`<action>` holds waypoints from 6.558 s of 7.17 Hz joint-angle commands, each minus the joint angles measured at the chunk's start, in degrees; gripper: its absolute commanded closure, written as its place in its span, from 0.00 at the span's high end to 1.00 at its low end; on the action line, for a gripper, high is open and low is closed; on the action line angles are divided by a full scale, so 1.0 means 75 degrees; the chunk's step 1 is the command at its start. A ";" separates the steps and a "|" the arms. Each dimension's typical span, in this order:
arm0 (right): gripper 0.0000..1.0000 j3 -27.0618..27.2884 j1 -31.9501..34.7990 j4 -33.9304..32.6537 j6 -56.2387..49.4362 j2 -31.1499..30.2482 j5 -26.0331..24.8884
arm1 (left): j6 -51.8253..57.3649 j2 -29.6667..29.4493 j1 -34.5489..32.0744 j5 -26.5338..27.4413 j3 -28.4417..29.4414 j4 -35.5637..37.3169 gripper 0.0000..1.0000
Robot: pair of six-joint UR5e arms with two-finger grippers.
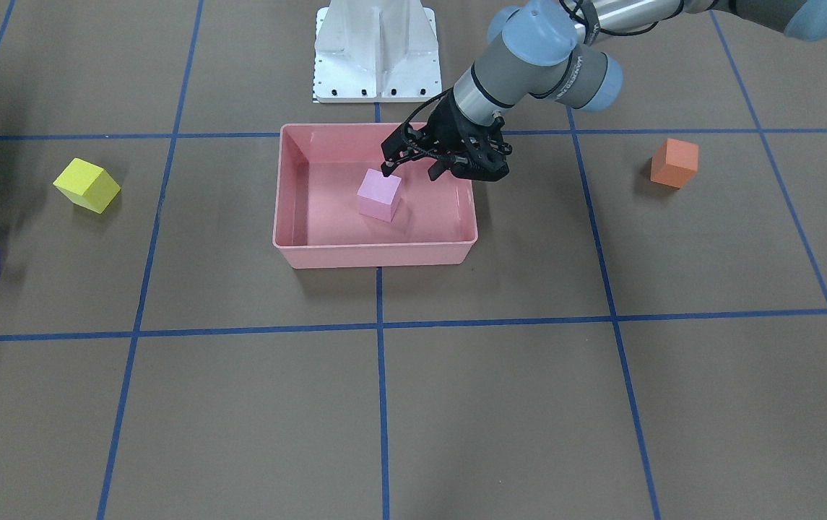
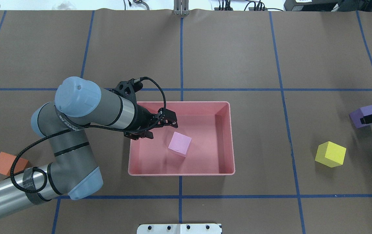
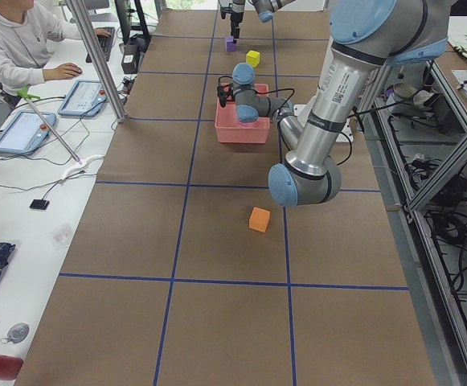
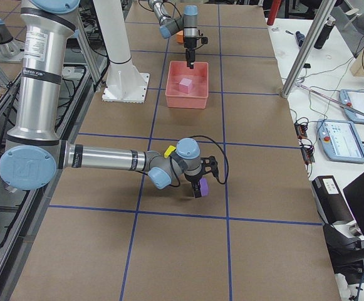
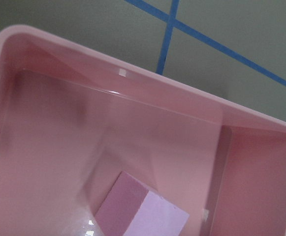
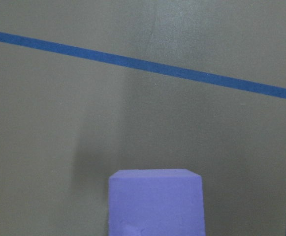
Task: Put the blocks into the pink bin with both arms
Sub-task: 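Grasp the purple cube with the right gripper while the left gripper withdraws, then carry the purple cube into the pink bin and release it, then lower the left gripper onto the orange cube while the right gripper withdraws, then carry the orange cube into the pink bin and release it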
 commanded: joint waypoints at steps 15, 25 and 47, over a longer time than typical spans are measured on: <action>0.00 0.3531 -0.4587 -0.5941 0.7465 0.5280 -0.2199 | 0.4674 0.2988 -0.2907 -0.2773 -0.0508 -0.0014 1.00; 1.00 0.3533 -0.4015 -0.7393 0.5645 0.5658 -0.2903 | 0.7147 0.6058 -0.2770 -0.1197 -0.1890 -0.0038 1.00; 1.00 0.4400 -0.1491 -0.7299 0.0767 0.3080 -0.0930 | 0.6952 0.5421 -0.1546 -0.1250 -0.1596 0.0450 0.23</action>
